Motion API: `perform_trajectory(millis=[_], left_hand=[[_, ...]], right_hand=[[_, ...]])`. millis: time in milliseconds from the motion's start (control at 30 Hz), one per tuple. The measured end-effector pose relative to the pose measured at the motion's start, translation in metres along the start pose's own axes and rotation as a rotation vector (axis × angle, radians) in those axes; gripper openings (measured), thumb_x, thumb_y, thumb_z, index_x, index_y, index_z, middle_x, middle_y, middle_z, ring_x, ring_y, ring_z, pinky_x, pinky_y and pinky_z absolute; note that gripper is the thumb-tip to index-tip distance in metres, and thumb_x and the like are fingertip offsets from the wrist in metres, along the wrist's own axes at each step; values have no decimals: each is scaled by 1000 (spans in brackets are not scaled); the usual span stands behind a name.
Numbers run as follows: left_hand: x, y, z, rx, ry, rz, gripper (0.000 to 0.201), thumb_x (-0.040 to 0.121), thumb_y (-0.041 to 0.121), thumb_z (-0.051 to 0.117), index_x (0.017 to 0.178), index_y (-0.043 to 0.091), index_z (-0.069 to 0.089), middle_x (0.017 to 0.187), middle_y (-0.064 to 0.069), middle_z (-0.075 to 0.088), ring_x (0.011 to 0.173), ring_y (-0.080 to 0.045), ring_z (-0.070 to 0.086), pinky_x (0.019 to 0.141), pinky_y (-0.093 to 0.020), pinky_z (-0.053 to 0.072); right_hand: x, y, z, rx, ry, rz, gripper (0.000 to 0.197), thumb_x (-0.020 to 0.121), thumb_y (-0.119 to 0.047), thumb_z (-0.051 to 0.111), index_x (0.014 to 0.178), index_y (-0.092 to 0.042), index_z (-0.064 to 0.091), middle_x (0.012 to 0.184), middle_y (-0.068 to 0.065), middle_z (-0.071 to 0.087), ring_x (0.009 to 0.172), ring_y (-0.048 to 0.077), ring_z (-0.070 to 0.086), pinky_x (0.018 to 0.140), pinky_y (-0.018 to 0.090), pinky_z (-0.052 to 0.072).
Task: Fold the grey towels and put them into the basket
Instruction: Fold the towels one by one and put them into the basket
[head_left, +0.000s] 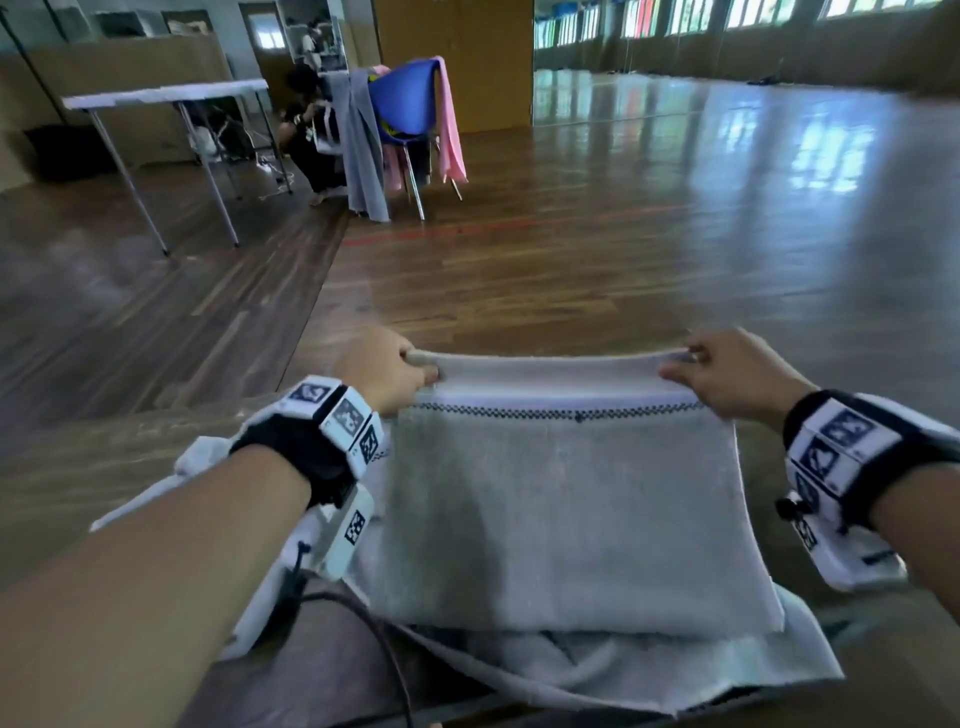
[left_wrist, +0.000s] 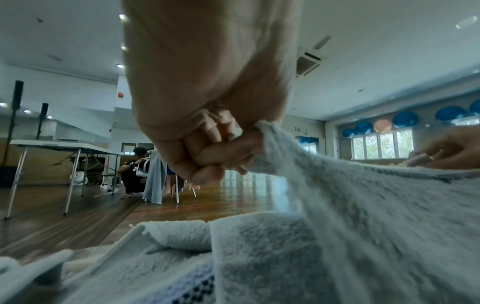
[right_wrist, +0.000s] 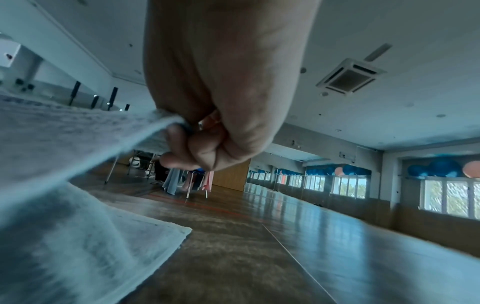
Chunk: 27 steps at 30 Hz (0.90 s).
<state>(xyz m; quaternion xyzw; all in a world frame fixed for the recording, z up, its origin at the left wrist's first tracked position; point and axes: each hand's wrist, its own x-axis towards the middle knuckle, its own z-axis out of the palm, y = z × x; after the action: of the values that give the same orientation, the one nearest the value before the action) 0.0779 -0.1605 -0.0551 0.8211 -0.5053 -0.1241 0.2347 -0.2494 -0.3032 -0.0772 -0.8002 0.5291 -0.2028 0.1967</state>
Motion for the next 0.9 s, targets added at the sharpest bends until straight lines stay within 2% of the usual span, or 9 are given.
perform_trajectory(millis=[133, 267, 433, 567, 633, 667, 733, 800, 900], left_hand=[[39, -11, 26, 83, 8, 44, 33, 89, 30, 71, 63, 13, 62, 52, -2, 51, 49, -18, 46, 47, -26, 30], [51, -26, 55, 135, -147, 62, 36, 92, 30, 66, 63, 10, 65, 56, -4, 53, 49, -13, 41, 47, -27, 26], [49, -30, 60, 101, -105, 72, 56, 91, 23, 68, 41, 16, 43, 40, 1, 35, 39, -13, 26, 41, -23, 19], [35, -13, 48, 73, -45, 75, 39, 87, 17, 67, 53, 2, 54, 52, -12, 41, 48, -19, 29, 42, -23, 21], [22, 2, 41, 120, -2, 57, 17, 83, 17, 62, 72, 5, 66, 70, -16, 60, 62, -24, 50, 52, -30, 40], [13, 10, 38, 156, 6, 59, 18, 82, 20, 60, 94, 11, 70, 91, -14, 68, 83, -28, 60, 68, -34, 52], [-11, 28, 36, 122, 28, 129, 57, 84, 31, 63, 139, 18, 52, 131, -13, 60, 122, -32, 53, 102, -43, 46], [-42, 51, 32, -97, 90, 314, 63, 85, 34, 67, 144, 23, 46, 139, -9, 55, 130, -26, 48, 110, -42, 38], [-83, 77, 32, -306, 49, 497, 51, 83, 22, 66, 132, 33, 56, 133, 4, 58, 127, -18, 49, 109, -42, 39]], right_hand=[[39, 2, 32, -140, -56, -38, 39, 89, -26, 72, 59, -10, 53, 57, 5, 55, 55, 17, 53, 50, 27, 37], [44, 10, 65, -267, -263, -92, 15, 90, -29, 72, 85, -16, 70, 88, 0, 67, 83, 22, 62, 72, 28, 44], [37, 11, 68, -139, -188, -61, 23, 88, -12, 70, 67, -10, 61, 69, 2, 61, 59, 13, 54, 47, 19, 38], [18, -13, 43, -2, 7, -95, 19, 86, -9, 73, 70, -7, 63, 69, 6, 61, 60, 19, 53, 43, 13, 38], [0, -33, 27, 59, 137, -162, 13, 81, -9, 76, 72, -10, 66, 77, 7, 64, 72, 23, 57, 59, 24, 38], [-12, -43, 19, 102, 179, -197, 12, 79, -9, 78, 74, -12, 68, 81, 4, 64, 77, 22, 58, 66, 26, 38], [-42, -62, 8, 202, 231, -259, 12, 77, -6, 79, 76, -14, 70, 88, -1, 64, 82, 16, 59, 75, 23, 42], [-75, -78, 2, 275, 243, -312, 15, 76, 1, 77, 76, -13, 71, 92, -4, 64, 86, 11, 63, 77, 16, 45], [-121, -87, 2, 378, 227, -334, 17, 77, 5, 78, 76, -12, 73, 95, -5, 65, 88, 5, 65, 76, 15, 48]])
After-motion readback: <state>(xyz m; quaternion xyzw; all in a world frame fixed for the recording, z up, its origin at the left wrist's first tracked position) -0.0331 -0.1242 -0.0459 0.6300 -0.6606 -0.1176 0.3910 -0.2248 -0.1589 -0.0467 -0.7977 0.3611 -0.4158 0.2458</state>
